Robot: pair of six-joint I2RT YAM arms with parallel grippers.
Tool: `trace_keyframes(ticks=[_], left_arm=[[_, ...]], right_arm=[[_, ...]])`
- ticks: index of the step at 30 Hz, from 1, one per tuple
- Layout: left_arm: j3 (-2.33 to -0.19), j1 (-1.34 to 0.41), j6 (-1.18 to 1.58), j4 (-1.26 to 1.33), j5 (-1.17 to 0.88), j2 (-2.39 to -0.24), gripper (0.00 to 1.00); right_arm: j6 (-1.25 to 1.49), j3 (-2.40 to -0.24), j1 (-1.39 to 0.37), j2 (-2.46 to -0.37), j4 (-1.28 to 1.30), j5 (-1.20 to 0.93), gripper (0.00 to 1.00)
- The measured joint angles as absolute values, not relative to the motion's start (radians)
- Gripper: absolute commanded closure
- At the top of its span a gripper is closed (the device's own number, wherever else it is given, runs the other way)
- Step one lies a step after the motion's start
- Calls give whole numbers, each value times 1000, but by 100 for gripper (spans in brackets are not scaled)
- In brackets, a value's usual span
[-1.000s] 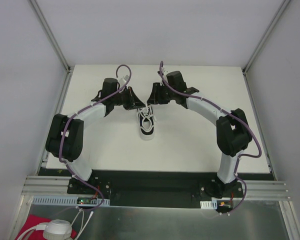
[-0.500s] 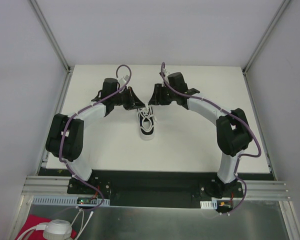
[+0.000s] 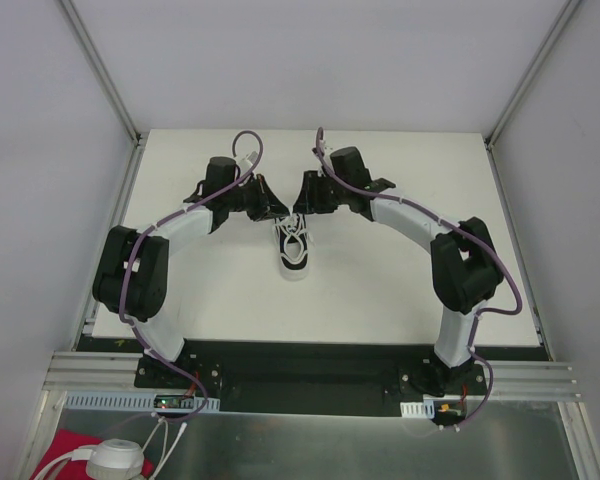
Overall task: Tie the shoes
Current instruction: Wrap the shoelace around the shoelace.
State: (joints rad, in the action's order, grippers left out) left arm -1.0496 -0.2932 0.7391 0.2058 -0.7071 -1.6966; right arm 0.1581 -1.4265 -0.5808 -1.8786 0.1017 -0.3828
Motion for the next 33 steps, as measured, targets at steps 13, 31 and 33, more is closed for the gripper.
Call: trace_keyframes(ticks=[13, 31, 33], left_arm=[[-1046, -293, 741, 206, -717, -1697, 100], [-1042, -293, 746, 215, -733, -1697, 100], [-1042, -293, 746, 220, -733, -1697, 100]], right_arm=[[159, -1433, -583, -1879, 102, -373, 56], [171, -1487, -616, -1882, 118, -400, 57], [168, -1487, -616, -1882, 121, -398, 56]])
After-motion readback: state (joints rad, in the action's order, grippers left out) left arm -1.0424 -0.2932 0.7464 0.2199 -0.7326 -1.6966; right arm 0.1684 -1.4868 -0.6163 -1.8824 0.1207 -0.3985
